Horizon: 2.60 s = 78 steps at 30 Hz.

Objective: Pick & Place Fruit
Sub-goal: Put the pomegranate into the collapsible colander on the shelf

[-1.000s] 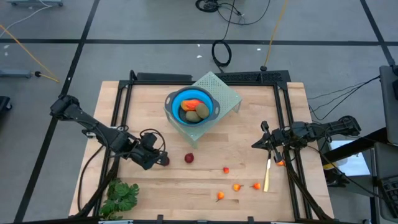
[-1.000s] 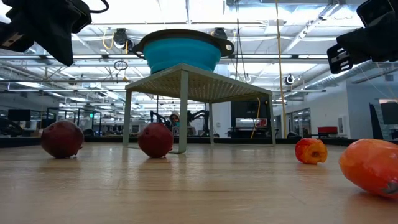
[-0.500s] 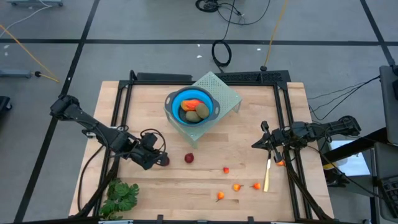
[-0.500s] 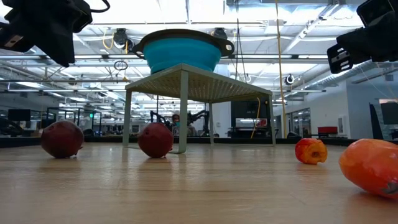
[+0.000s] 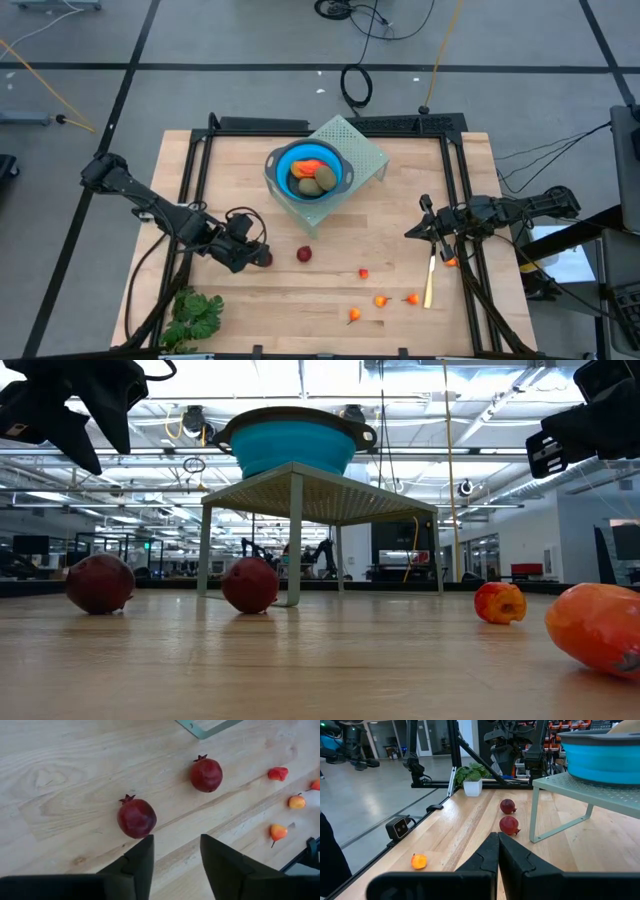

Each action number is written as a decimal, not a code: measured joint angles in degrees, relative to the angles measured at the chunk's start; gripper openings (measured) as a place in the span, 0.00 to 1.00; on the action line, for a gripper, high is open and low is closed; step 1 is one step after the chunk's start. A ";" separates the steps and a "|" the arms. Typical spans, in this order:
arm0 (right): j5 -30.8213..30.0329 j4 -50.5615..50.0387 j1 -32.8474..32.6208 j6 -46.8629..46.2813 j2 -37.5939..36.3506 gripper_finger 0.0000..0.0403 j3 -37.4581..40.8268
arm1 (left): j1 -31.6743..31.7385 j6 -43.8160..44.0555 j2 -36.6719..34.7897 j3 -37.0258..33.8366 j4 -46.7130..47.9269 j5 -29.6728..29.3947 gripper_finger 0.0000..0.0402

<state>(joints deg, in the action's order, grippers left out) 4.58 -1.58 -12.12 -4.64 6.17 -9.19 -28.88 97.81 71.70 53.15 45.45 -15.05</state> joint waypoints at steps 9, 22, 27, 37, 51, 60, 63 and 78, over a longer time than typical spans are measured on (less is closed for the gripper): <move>0.00 0.00 0.02 0.00 0.00 0.00 0.00 | 0.00 -1.33 0.00 0.00 -0.09 0.02 0.52; 0.00 0.00 0.00 0.00 0.00 0.00 0.00 | 0.00 -1.56 -0.02 0.00 -1.42 -0.03 0.53; 0.00 0.00 0.01 0.00 -0.01 0.00 0.00 | 0.00 -1.17 -0.02 0.00 -0.33 -0.07 0.53; -0.02 -0.02 0.02 0.00 -0.02 0.00 0.00 | 0.00 0.49 -0.02 0.00 1.90 -1.62 0.55; -0.01 -0.02 0.02 0.00 -0.02 0.00 0.00 | -0.01 3.00 -0.02 0.00 2.49 -4.46 0.83; -0.01 -0.02 0.00 0.00 -0.02 0.00 0.00 | 0.00 1.33 5.08 0.00 2.36 -3.05 0.87; -0.02 -0.02 0.01 0.01 -0.01 0.00 0.00 | 0.00 1.34 7.89 0.00 2.34 -1.45 0.87; -0.02 -0.02 0.00 0.00 -0.02 0.00 0.00 | 3.28 1.30 13.91 0.00 0.23 2.64 0.87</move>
<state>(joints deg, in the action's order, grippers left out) 4.56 -1.61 -12.12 -4.64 6.15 -9.19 -25.60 99.11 85.61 53.15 45.68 -12.41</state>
